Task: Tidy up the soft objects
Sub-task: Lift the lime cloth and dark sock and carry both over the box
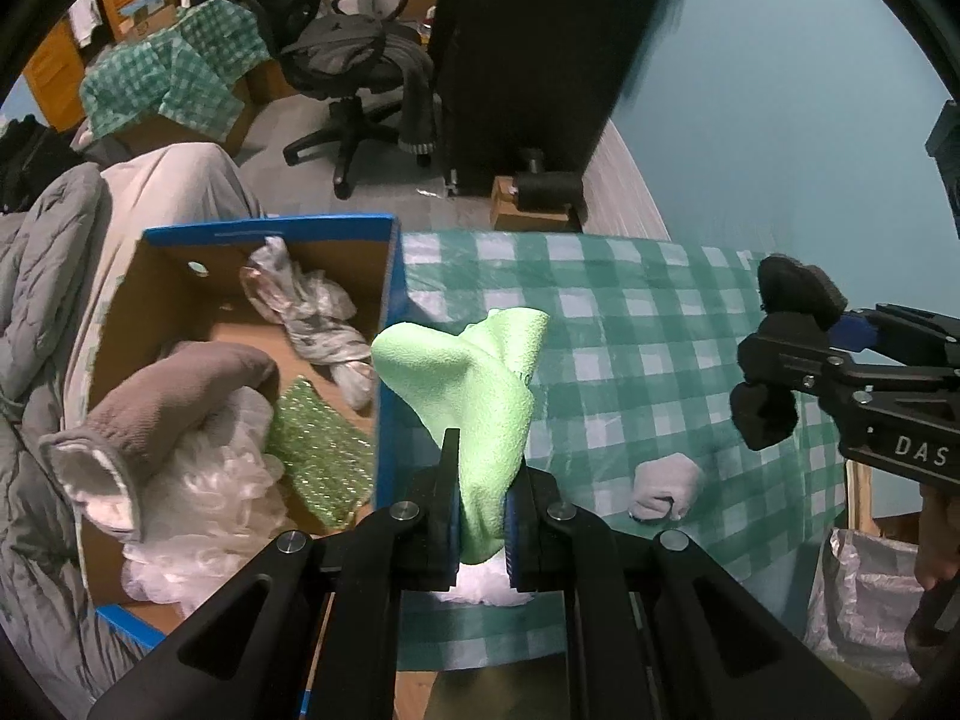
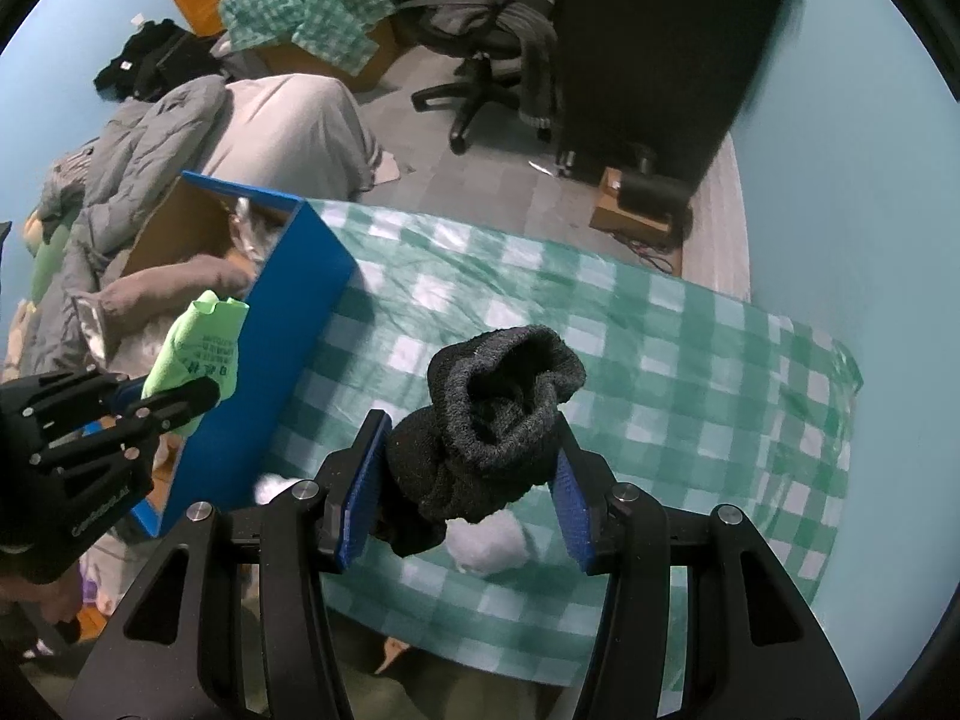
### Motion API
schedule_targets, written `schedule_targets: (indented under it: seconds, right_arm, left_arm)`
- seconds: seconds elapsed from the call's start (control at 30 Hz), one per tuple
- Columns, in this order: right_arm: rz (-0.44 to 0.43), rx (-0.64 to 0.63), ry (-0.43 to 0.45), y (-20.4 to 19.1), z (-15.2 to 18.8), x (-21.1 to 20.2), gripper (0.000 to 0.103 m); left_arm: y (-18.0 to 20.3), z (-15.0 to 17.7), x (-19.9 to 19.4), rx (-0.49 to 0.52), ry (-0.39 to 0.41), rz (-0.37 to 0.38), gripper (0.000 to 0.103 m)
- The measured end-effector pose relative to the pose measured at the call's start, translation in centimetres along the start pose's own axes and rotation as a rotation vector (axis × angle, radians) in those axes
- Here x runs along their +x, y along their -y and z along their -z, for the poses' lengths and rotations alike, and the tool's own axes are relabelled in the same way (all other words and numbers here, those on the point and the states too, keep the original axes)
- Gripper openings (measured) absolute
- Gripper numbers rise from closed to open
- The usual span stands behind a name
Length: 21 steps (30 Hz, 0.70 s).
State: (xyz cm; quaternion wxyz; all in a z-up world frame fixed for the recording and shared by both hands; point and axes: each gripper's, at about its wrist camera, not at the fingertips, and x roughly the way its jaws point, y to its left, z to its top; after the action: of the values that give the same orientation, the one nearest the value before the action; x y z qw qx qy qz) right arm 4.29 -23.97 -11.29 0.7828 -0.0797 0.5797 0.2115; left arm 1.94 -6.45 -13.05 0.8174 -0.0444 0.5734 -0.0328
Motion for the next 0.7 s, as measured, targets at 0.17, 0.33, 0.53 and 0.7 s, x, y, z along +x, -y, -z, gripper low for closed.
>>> schedule_targets:
  seconds: [0.17, 0.33, 0.53, 0.7]
  right_arm:
    - [-0.022, -0.035, 0.008, -2.0, -1.1, 0.3, 0.051]
    - [-0.044, -0.079, 0.015, -4.2, -2.2, 0.6, 0.051]
    - [-0.070, -0.133, 0.012, -6.8, -3.6, 1.3, 0.051]
    - [-0.089, -0.181, 0.008, -8.9, -4.7, 2.3, 0.051]
  left_arm:
    - [-1.8, -0.2, -1.1, -0.018, 0.018, -0.010, 0.011]
    - [-3.6, -0.2, -2.0, -0.039, 0.032, -0.042, 0.011]
    - [-6.2, 0.0, -2.5, -0.082, 0.038, -0.078, 0.011]
    - [-8.2, 0.1, -2.4, -0.118, 0.039, -0.095, 0.011]
